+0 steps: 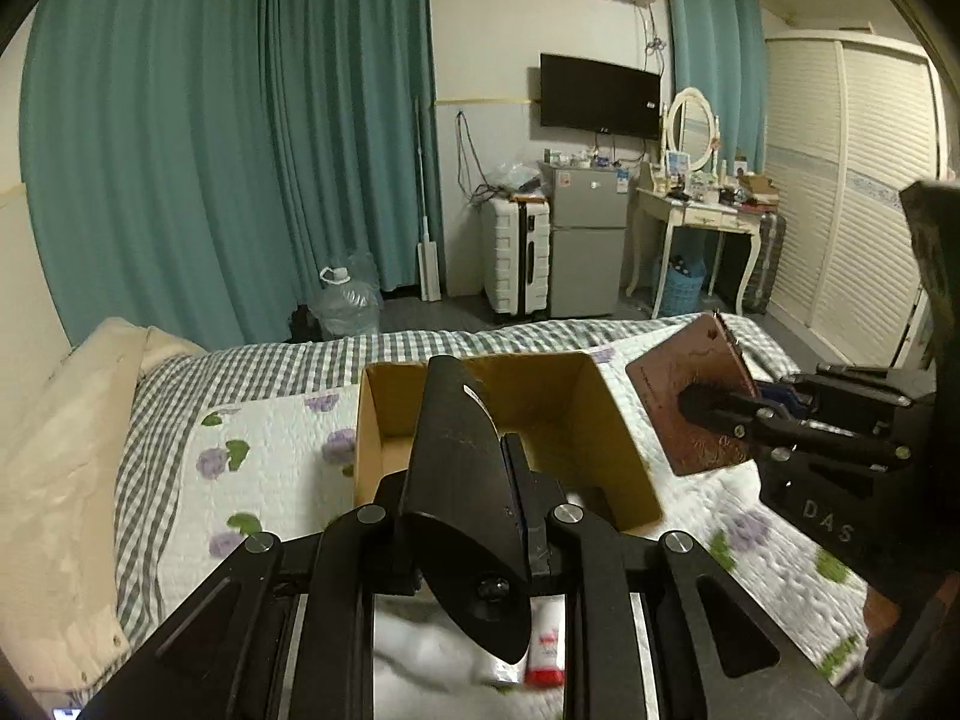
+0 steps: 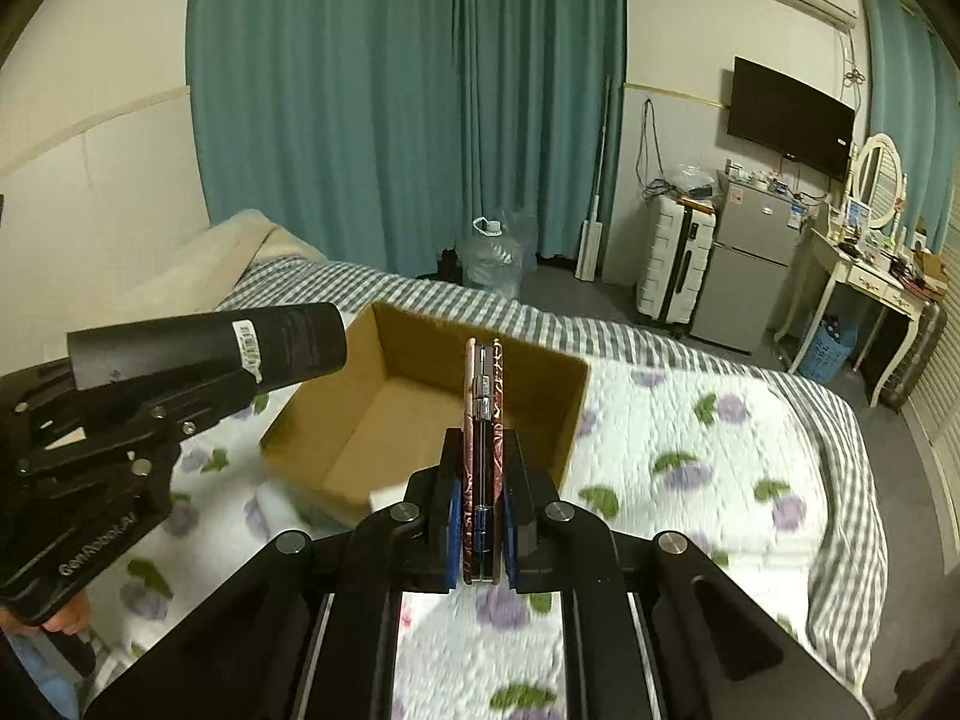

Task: Organize rigid objects

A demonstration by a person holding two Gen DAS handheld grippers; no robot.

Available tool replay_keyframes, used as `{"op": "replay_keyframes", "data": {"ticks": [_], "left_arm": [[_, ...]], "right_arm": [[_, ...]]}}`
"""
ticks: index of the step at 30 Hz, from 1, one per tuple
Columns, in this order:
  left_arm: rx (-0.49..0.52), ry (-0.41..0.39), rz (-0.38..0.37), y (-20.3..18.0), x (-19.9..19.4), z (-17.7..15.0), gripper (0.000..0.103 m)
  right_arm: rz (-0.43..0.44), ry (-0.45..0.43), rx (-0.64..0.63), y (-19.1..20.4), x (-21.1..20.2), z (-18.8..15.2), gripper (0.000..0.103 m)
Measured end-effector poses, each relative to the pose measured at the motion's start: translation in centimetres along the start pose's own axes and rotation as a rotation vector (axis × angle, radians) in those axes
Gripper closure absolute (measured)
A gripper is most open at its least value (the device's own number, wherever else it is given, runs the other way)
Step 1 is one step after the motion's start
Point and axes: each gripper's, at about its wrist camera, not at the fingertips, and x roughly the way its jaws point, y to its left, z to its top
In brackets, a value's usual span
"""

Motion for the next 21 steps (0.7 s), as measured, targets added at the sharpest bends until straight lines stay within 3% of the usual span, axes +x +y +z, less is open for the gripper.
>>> {"op": "replay_keyframes", "data": {"ticks": [6, 11, 21], "left_arm": [[0.001, 0.071, 0.011, 0.7, 6.7, 0.1, 0.082], [0.003, 0.126, 0.01, 0.9, 10.9, -0.9, 0.082], [0.009, 0.16, 0.003, 1.1, 14.2, -2.0, 0.078]], "right_arm": [[0.013, 0.018, -0.002, -0.7, 5.1, 1.8, 0.093], [0.031, 0.052, 0.014, -1.5, 8.4, 1.0, 0.093], [0.045, 0.092, 0.028, -2.1, 11.5, 0.3, 0.093]]}}
